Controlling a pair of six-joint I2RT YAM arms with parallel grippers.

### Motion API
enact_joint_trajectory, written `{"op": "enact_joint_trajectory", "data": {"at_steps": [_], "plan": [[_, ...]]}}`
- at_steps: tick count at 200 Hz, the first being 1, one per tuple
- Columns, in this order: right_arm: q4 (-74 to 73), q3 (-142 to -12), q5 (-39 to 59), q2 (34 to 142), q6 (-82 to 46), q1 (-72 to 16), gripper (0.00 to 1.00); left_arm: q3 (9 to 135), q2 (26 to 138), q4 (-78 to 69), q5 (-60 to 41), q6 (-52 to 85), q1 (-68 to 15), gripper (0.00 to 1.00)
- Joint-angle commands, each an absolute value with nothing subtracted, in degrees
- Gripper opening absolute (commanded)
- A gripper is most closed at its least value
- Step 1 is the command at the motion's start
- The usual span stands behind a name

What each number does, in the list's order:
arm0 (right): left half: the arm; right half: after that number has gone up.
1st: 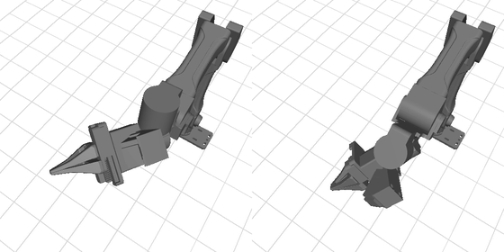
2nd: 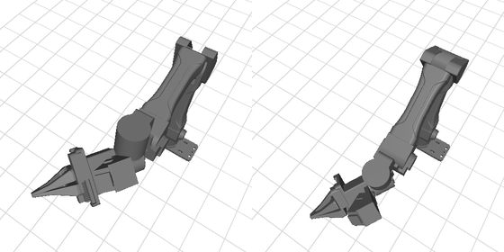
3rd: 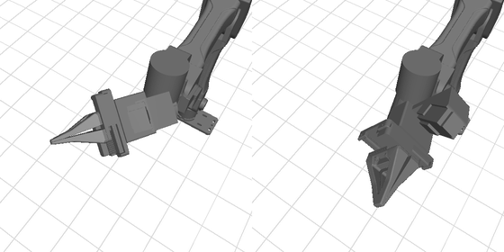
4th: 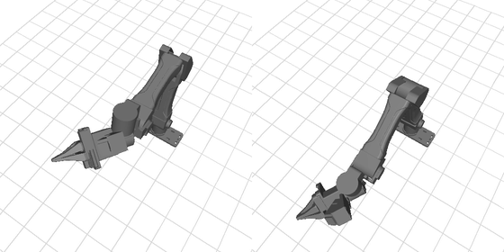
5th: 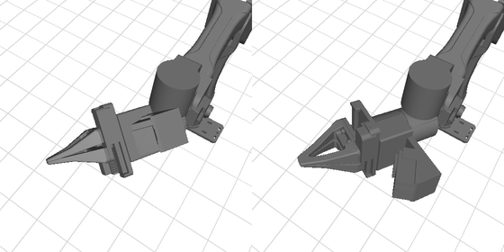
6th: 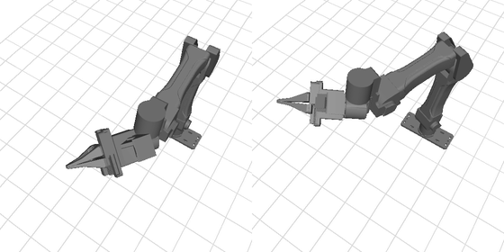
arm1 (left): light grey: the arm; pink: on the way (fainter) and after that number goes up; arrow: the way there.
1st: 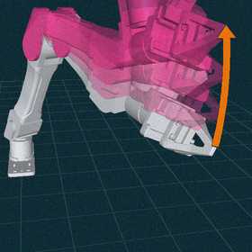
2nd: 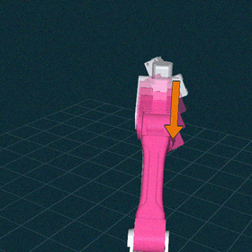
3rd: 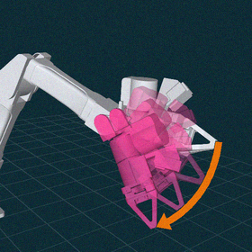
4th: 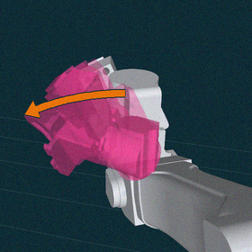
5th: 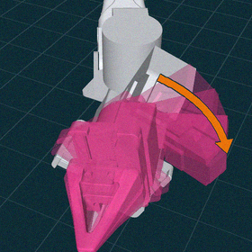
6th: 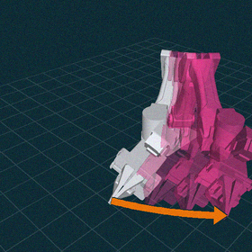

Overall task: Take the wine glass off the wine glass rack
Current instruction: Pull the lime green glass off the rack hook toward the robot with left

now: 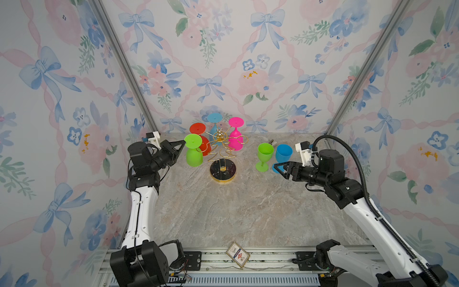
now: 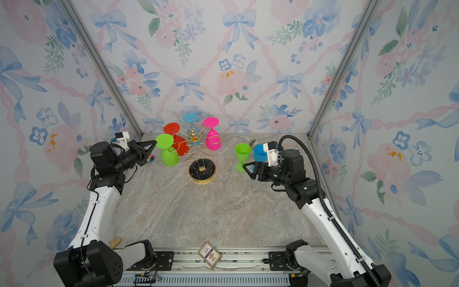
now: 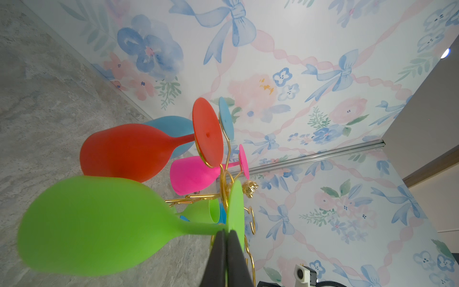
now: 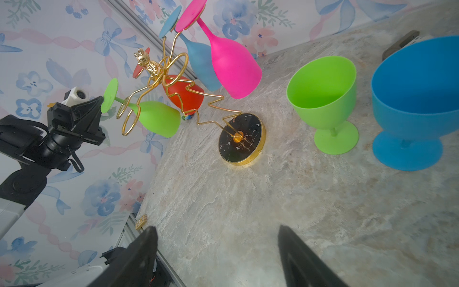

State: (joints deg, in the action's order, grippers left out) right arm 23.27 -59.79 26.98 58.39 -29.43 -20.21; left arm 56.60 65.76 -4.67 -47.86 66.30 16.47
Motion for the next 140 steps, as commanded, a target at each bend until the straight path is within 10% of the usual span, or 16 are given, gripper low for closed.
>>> {"op": "enact_joint_trajectory", "data": {"at_steps": [1, 140], "plan": [[22.5, -59.0, 26.81, 57.66, -29.71, -19.77, 0.79, 55.25, 63.17, -6.3, -48.65, 66.79, 18.03, 0.0], [22.17, -59.06, 27.24, 58.86, -30.55, -19.95, 0.79, 46.76, 49.56, -2.42, -53.47, 65.68, 20.94, 0.0]]}}
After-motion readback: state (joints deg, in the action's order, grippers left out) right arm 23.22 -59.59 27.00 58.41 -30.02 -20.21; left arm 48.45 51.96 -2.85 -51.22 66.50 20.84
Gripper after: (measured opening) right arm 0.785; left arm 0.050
